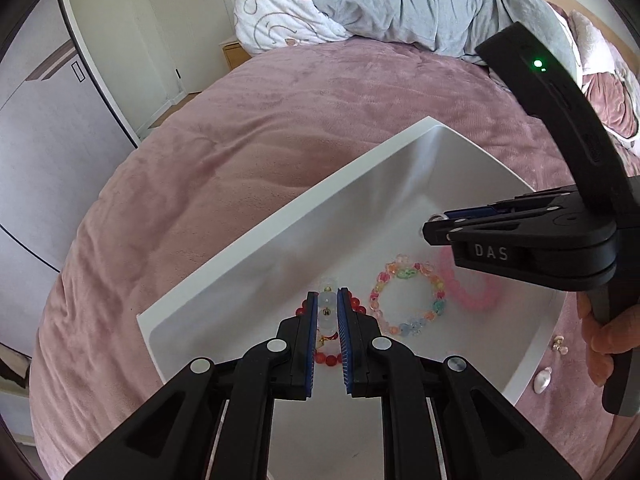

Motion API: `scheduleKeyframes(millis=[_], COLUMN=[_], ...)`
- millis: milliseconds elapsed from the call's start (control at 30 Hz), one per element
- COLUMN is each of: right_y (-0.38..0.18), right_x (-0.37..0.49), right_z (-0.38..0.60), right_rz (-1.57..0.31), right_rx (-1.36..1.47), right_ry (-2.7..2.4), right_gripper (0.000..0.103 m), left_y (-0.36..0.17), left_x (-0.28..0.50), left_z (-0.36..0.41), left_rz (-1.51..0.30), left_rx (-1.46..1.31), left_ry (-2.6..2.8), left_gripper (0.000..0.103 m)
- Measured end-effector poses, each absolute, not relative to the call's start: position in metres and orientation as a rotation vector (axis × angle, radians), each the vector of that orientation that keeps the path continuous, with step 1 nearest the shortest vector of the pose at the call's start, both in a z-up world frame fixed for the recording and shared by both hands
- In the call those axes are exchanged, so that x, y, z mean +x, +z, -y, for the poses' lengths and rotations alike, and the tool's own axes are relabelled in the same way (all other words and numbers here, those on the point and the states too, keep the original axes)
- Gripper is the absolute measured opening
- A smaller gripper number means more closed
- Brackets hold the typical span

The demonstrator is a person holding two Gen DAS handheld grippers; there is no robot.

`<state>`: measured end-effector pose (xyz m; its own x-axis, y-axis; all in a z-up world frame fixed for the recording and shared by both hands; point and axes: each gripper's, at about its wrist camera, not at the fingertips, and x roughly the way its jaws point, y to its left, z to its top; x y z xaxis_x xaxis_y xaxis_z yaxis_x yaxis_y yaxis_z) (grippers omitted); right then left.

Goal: Organize jewelry
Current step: 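Carry white bracelet in left gripper and pendant in right gripper to bin, then open right gripper dropping pendant while left gripper drops white bracelet, then move left gripper to pearl earring while right gripper moves to gold earring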

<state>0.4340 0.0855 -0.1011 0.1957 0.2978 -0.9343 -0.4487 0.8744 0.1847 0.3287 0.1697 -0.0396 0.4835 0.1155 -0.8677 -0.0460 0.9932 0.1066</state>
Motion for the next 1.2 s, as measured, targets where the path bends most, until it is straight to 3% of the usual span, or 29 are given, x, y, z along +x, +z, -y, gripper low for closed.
scheduleKeyframes(millis=[100,367,700,800,1033,1200], right_y=[-0.112,-0.122,-0.075,-0.051,-0.002,0.021], right_x=[0.437,0.439,0.422,0.412,0.379,0.355], right_z=[-0.091,-0.096,-0.086,-0.076,-0.059,-0.042], right_rz=[-1.297,-1.32,-1.217,-1.169,-1.028,-0.955], right_rx=[-0.165,-0.2,-0.255,-0.257,-0.329,-0.356], right_ry=[0.513,0.468,0.488,0.51,0.515,0.524], right_gripper=[0.019,0.021,0.021,0.028,0.047,0.053], left_y=[-0.046,-0.055,-0.022,-0.006,0.038,0.069], left_x=[0.332,0.33,0.317,0.311,0.292,0.27], left_z=[-0.171,-0.171,-0.171,-0.169,-0.158,-0.154], left_rz=[-1.083,-1.108,-1.012,-0.958,-0.865,-0.769], left_rx=[0.103,0.132,0.115,0.087,0.035,-0.035], left_ry=[0.1,0.101,0.128,0.13,0.117,0.113], left_gripper=[0.022,0.025,0.044,0.046,0.065,0.072])
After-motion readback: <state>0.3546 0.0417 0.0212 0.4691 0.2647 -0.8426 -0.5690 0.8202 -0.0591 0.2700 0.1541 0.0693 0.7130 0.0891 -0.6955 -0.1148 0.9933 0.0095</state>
